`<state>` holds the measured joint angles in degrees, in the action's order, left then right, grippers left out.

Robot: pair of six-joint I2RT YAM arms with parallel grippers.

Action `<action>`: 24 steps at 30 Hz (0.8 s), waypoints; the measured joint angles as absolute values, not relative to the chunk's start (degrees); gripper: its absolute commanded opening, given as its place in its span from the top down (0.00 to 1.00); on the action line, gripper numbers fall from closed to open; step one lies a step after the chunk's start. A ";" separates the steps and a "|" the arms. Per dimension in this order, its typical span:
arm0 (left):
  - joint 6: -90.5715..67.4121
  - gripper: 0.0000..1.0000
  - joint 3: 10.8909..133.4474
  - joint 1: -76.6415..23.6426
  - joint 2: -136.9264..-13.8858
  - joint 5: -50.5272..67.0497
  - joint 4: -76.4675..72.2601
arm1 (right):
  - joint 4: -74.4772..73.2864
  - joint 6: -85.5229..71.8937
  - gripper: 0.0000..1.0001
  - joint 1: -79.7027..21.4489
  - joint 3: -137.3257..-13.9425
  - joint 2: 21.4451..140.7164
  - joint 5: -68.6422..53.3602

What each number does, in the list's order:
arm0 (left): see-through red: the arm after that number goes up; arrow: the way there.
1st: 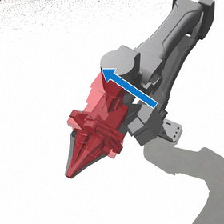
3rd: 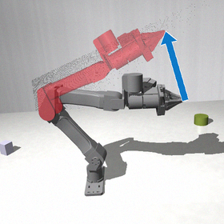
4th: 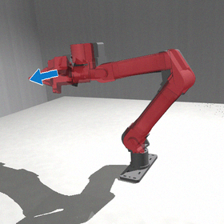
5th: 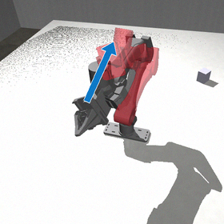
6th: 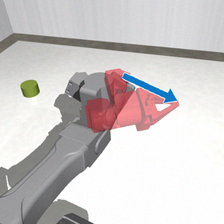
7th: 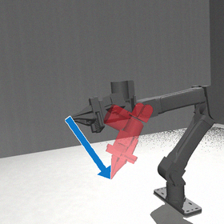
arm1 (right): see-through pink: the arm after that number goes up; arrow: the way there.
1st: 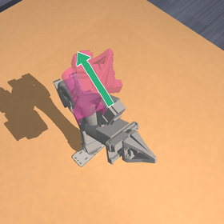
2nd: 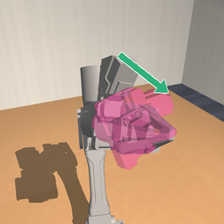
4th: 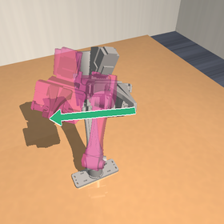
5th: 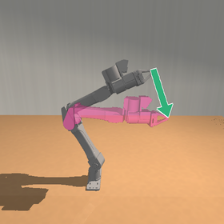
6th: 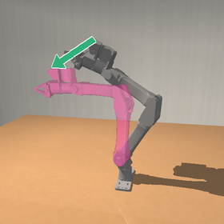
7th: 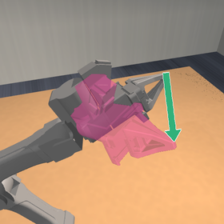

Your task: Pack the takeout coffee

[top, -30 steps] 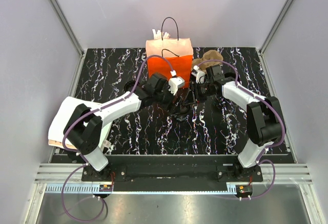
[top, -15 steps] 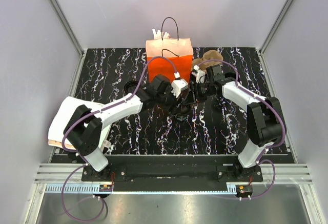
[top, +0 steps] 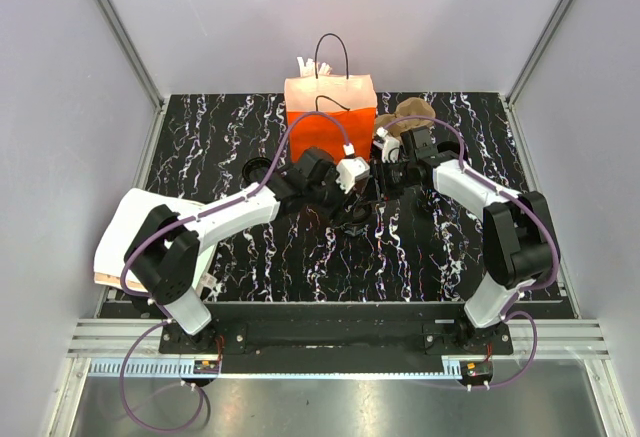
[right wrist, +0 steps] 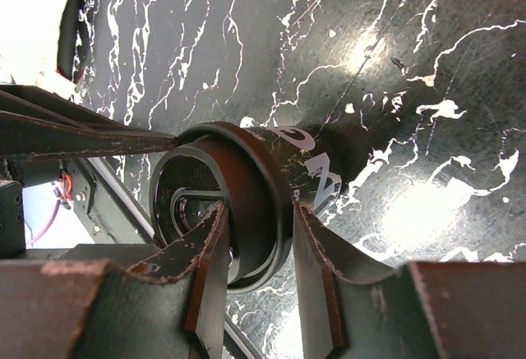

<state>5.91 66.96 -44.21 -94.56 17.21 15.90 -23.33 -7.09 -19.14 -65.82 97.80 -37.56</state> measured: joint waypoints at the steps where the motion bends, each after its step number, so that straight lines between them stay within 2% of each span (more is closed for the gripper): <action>1: 6.11 0.38 66.96 -44.25 -94.61 17.19 15.92 | -23.33 -7.05 0.62 -19.22 -65.73 97.62 -37.30; 16: 8.21 0.39 67.18 -45.50 -95.26 15.51 16.10 | -22.94 -5.80 0.63 -20.58 -64.77 95.94 -33.26; 24: 9.02 0.48 67.51 -46.24 -96.12 14.04 15.86 | -23.00 -5.19 0.62 -20.82 -64.55 95.20 -31.27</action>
<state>9.02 67.51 -46.24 -96.12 14.04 15.86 -23.00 -5.19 -20.82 -64.55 95.20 -31.27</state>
